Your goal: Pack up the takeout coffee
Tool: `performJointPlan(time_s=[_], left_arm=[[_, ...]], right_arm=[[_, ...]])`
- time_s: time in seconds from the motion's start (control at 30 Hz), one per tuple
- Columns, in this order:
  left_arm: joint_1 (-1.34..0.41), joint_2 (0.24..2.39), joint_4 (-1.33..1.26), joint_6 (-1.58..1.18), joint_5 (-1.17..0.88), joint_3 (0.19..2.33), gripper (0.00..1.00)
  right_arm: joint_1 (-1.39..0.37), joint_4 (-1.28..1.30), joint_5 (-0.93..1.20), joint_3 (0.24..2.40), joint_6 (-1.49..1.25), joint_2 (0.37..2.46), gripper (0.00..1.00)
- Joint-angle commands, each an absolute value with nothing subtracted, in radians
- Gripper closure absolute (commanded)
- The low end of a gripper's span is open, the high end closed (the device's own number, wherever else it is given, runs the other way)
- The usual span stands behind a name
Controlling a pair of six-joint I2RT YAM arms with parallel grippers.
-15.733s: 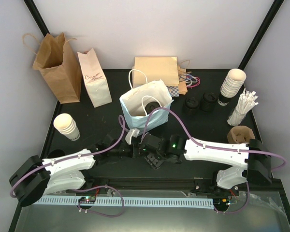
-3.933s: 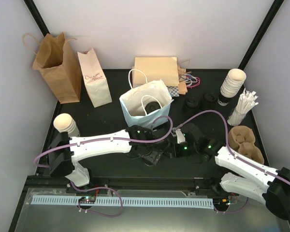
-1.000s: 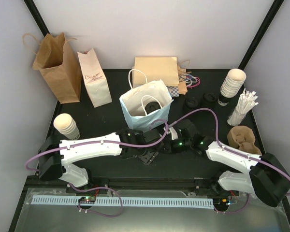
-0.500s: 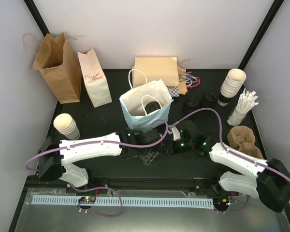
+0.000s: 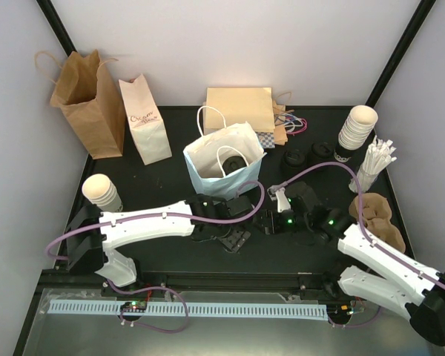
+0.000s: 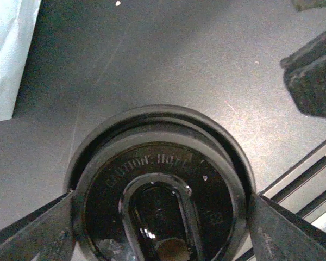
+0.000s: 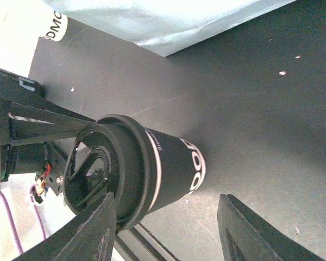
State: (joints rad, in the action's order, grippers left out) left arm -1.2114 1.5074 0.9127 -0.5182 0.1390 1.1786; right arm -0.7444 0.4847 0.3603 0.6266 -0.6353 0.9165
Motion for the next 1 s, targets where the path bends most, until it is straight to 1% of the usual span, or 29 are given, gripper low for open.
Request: performJointPlan(time_s=[0.0,0.1,0.2,0.57,0.73,0.97], left_arm=[[-1.216,1.547,0.968,-0.528,0.088,1.222,0.11],[-1.216,1.551,0.978,-0.53,0.092,1.243,0.05],[-1.216,1.548,0.987,-0.532,0.094,1.262,0.01],[-1.216,1.501,1.046,-0.537,0.118,1.334,0.01],[-1.184,1.389,1.056,-0.55,0.131,1.316,0.01],[-1.077,1.173,1.004,-0.569,0.086,1.182,0.01]], right_arm=[[-0.74,0.526,0.288,0.618,-0.633,0.87,0.45],[-0.74,0.53,0.287,0.614,-0.631,0.865,0.45],[-0.74,0.536,0.29,0.612,-0.625,0.867,0.45],[-0.74,0.542,0.302,0.618,-0.596,0.863,0.44],[-0.74,0.591,0.299,0.656,-0.518,0.886,0.37],[-0.747,0.699,0.281,0.781,-0.426,0.967,0.28]])
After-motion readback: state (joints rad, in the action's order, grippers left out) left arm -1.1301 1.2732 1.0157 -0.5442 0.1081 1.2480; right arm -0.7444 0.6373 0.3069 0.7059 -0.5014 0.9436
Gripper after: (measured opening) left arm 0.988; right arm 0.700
